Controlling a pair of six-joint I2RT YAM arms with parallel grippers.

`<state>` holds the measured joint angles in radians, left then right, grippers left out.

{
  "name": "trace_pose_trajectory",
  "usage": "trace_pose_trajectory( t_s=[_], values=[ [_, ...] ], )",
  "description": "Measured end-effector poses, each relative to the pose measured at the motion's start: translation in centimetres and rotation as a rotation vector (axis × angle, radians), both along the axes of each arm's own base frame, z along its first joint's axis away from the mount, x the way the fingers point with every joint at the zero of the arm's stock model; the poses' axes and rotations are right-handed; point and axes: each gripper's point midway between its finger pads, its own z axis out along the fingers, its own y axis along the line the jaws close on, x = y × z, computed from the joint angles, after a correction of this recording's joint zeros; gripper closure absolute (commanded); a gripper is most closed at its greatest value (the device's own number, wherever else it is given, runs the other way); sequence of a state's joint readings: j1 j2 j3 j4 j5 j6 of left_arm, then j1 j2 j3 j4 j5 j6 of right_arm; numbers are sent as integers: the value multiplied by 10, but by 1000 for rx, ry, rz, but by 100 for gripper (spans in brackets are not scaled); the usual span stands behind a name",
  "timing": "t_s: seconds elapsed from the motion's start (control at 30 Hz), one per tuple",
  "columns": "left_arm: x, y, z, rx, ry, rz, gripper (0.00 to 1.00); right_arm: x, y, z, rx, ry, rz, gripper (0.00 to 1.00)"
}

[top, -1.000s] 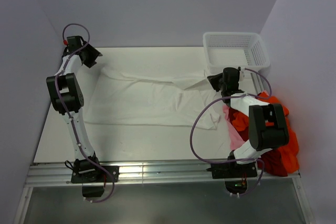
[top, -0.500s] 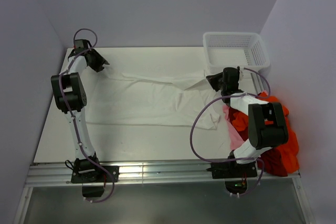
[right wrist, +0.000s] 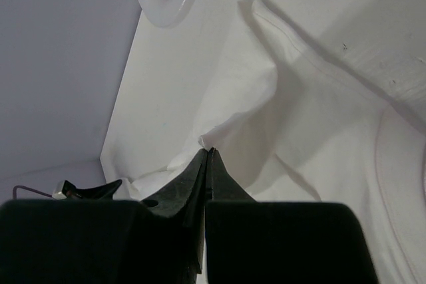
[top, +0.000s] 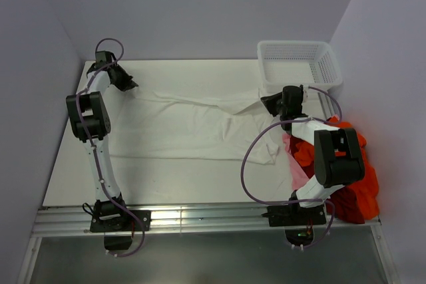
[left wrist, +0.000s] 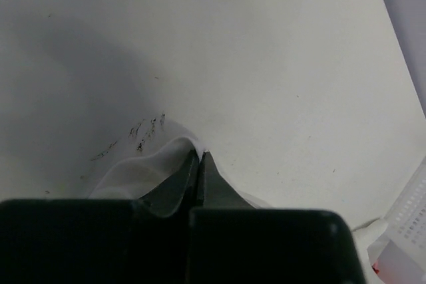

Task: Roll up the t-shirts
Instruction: Fold the tshirt

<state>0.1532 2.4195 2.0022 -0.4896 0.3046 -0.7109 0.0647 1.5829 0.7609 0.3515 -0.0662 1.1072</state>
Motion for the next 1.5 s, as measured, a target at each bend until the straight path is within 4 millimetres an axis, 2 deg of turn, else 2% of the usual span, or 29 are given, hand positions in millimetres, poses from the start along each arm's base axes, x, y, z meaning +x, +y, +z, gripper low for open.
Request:
trace_pose_trajectory(
  t_s=[0.27,0.37,0.47,0.6,0.7,0.8,0.83,0.93,1.13,1.27,1.3,1.4,1.47,1.5],
  values=[
    [13,1,9,-155,-119,-9,100,0,1,0,2,0,3,100],
    [13,11,10,-212,-141,15,98,0,0,0,3,-1,4,100],
    [21,23,20,-238,-195,30,97,1,0,0,4,1,2,100],
    [25,31,28,-282,-257,43,94,10,2,3,14,-2,5,100],
    [23,30,28,-316,-267,47,88,23,4,17,26,-28,8,100],
    [25,29,34,-335,-288,33,70,41,6,39,38,-71,15,100],
    [26,28,36,-338,-299,28,61,47,7,46,40,-87,17,100],
    [28,26,43,-353,-325,10,53,60,10,60,46,-117,25,100],
    [35,23,53,-373,-354,-20,54,80,16,63,65,-121,47,100],
    [41,24,50,-377,-365,-36,65,90,19,55,79,-102,57,100],
    [42,23,47,-379,-361,-36,71,92,19,53,81,-98,57,100],
    [41,23,35,-396,-347,-37,75,97,21,46,91,-80,58,100],
    [41,22,28,-406,-342,-40,70,99,21,42,98,-70,56,100],
    [41,22,23,-410,-338,-38,61,101,21,41,105,-68,53,100]
  ],
)
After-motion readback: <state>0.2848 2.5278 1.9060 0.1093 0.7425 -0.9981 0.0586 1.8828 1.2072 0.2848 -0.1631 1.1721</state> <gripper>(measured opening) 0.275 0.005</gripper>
